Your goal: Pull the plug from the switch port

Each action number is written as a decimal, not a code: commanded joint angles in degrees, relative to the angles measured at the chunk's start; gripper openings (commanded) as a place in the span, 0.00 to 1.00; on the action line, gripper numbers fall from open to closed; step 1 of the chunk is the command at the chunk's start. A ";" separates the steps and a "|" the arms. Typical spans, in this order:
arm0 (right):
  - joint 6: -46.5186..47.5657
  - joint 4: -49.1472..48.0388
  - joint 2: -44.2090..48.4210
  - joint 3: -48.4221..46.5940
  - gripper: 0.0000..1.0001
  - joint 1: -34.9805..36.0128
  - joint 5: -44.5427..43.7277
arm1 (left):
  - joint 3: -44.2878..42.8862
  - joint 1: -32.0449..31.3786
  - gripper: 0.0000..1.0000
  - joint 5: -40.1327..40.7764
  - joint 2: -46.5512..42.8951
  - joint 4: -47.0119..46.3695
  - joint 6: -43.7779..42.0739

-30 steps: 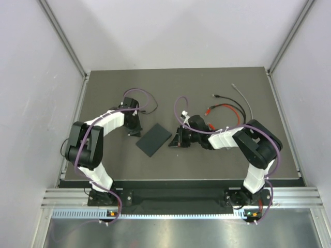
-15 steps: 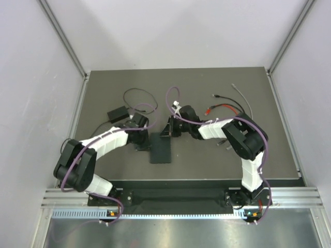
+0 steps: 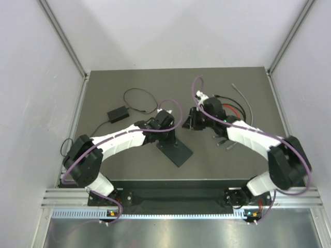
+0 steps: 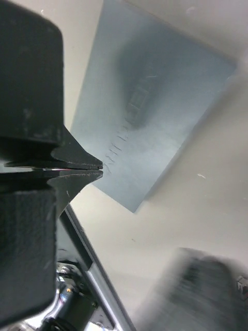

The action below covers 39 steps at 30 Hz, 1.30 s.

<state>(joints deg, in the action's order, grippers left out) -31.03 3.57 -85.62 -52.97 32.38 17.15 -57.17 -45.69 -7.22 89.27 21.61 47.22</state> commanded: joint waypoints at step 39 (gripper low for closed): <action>-15.82 -4.98 8.28 23.35 0.09 11.21 -12.58 | -8.06 15.55 0.00 -0.42 12.41 4.59 -17.87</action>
<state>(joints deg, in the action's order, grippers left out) -45.80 3.38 -76.60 -29.34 42.65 3.97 -66.54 -29.69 -6.24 101.03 29.28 28.84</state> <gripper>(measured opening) 0.095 0.010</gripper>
